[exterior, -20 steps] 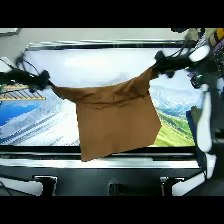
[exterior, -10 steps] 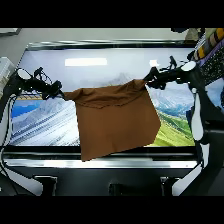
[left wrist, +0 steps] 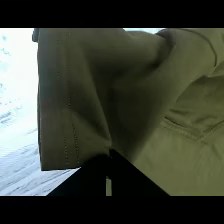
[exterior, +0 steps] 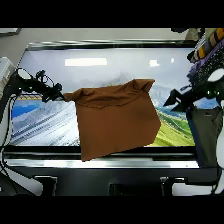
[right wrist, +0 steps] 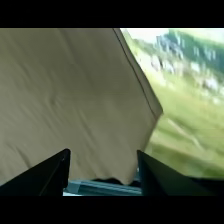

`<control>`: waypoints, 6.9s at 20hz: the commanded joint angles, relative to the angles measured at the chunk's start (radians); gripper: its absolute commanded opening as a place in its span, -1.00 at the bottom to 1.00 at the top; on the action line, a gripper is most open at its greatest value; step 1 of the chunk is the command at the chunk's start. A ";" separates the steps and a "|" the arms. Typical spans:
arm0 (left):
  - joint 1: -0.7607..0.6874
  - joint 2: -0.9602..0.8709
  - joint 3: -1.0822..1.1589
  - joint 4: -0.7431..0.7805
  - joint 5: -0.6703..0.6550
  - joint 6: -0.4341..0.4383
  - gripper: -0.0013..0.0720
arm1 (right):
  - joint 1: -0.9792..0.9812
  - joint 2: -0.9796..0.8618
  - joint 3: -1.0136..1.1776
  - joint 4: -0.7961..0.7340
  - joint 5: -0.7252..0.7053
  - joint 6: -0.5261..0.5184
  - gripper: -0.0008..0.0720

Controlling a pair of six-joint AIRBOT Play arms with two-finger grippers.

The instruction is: Fold the clothes and pants, and hang the long-sleeved shirts on hangers.

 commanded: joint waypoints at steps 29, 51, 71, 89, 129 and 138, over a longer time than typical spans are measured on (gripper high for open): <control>-0.008 0.002 -0.002 0.000 -0.178 0.040 -0.93 | -0.008 0.146 -0.043 -0.090 -0.522 0.150 -0.91; -0.064 -0.011 -0.007 -0.001 -0.185 0.056 -0.93 | -0.124 0.368 -0.669 0.323 -0.307 -0.099 0.38; -0.064 -0.011 -0.007 -0.001 -0.182 0.080 -0.93 | 0.361 0.449 -0.962 0.374 -0.727 0.051 -0.15; 0.113 0.643 0.352 -0.292 -0.010 0.086 -0.93 | 0.355 0.707 0.456 -0.102 -0.414 0.138 -0.91; 0.043 -0.089 0.345 -0.068 0.026 0.090 0.31 | 0.140 -0.338 0.553 0.095 -0.249 0.050 0.26; 0.240 0.333 -0.049 0.008 -0.146 0.087 0.31 | -0.196 -0.106 0.135 0.135 0.143 -0.191 0.18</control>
